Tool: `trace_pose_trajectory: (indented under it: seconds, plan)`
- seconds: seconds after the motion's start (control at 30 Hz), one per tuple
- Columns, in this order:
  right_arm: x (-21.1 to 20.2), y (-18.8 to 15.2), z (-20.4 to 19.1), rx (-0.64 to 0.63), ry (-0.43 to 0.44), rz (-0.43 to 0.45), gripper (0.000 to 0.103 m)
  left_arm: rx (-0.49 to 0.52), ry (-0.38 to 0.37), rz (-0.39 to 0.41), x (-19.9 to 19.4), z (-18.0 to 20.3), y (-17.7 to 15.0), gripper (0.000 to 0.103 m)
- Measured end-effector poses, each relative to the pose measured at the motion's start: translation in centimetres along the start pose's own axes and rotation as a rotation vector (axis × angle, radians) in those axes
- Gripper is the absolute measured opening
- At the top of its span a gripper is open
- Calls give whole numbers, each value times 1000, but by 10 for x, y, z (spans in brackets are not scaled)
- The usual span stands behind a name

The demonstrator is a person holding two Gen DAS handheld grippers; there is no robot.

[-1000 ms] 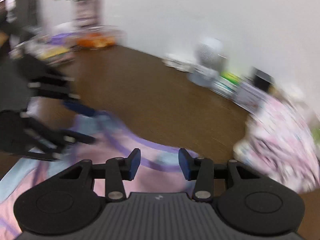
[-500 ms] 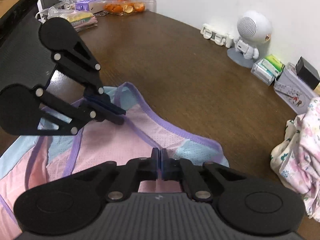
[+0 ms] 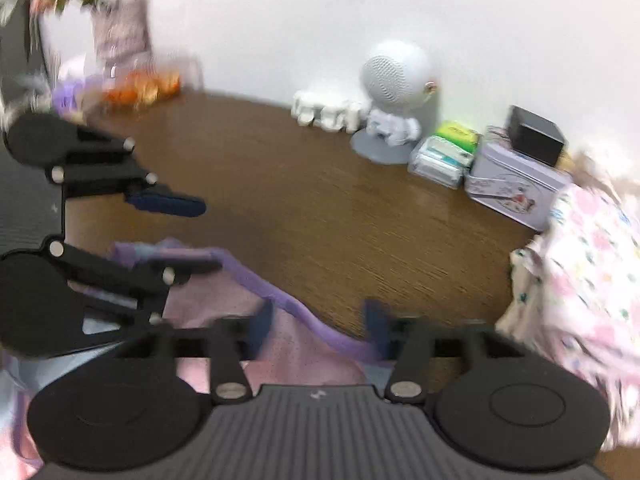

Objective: Fold clothes

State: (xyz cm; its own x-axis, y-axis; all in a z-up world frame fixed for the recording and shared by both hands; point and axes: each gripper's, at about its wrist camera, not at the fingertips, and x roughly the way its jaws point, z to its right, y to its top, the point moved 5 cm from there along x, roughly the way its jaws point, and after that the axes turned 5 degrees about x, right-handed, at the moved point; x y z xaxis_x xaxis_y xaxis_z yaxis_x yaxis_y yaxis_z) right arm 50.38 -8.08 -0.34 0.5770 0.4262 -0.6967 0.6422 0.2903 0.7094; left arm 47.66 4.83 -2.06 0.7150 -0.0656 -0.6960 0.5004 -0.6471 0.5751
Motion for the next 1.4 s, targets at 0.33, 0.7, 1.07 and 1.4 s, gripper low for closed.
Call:
trace_pose_trajectory:
  seconds: [0.33,0.7,1.07,1.4]
  plan:
    - [-45,-29,13,-28,-58,12,54,-246,-88,-31,-7,-33,-31,47]
    - [0,-16,35,200,-32,-5,2,-363,-45,26,12,-37,-38,3]
    - [-25,-32,44,251,39,51,42,-408,16,105,-13,-41,-21,49]
    - [-68,-76,2,48,149,-54,32,-206,-181,57,6,56,57,32]
